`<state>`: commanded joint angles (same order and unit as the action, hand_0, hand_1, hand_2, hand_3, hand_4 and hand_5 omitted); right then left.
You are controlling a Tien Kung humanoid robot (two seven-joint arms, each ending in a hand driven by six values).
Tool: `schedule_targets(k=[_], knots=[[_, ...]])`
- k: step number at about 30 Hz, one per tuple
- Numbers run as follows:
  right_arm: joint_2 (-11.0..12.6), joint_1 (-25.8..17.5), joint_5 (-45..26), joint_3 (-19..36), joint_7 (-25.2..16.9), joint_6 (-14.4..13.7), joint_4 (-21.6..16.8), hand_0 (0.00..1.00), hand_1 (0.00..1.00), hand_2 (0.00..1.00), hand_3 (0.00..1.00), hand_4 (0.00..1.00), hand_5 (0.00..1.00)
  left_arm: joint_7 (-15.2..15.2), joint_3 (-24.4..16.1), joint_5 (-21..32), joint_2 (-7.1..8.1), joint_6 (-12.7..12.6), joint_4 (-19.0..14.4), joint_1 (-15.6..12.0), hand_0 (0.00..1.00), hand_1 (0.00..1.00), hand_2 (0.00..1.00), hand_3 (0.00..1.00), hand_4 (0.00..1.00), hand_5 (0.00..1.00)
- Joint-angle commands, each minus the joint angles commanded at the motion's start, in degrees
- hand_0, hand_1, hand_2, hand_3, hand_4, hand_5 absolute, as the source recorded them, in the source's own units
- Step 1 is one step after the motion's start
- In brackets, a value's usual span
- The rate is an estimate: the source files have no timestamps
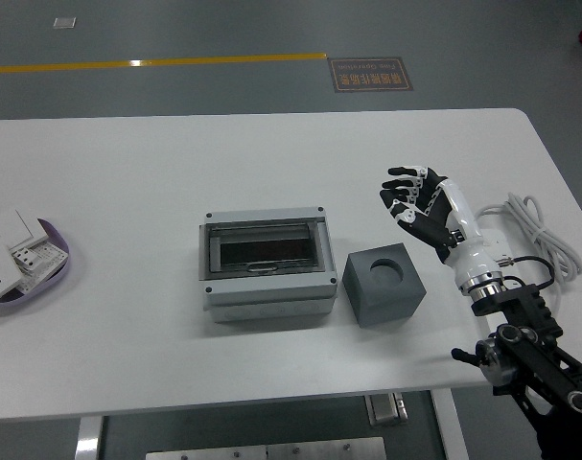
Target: Pick up the cylinder from the cube,place it in the box,flap close box
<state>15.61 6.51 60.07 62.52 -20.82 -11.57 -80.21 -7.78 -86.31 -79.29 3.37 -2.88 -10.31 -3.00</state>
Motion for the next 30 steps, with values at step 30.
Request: schedule_targets(k=[30], knots=[[-0.06,0.6,1.15,0.79,0.85,1.15,0.13,0.576,0.559,0.562,0.574,0.765,0.164,-0.22,-0.61,-0.84,-0.34,0.11,0.0,0.25,0.568,0.611,0.607,0.66,0.647,0.125]])
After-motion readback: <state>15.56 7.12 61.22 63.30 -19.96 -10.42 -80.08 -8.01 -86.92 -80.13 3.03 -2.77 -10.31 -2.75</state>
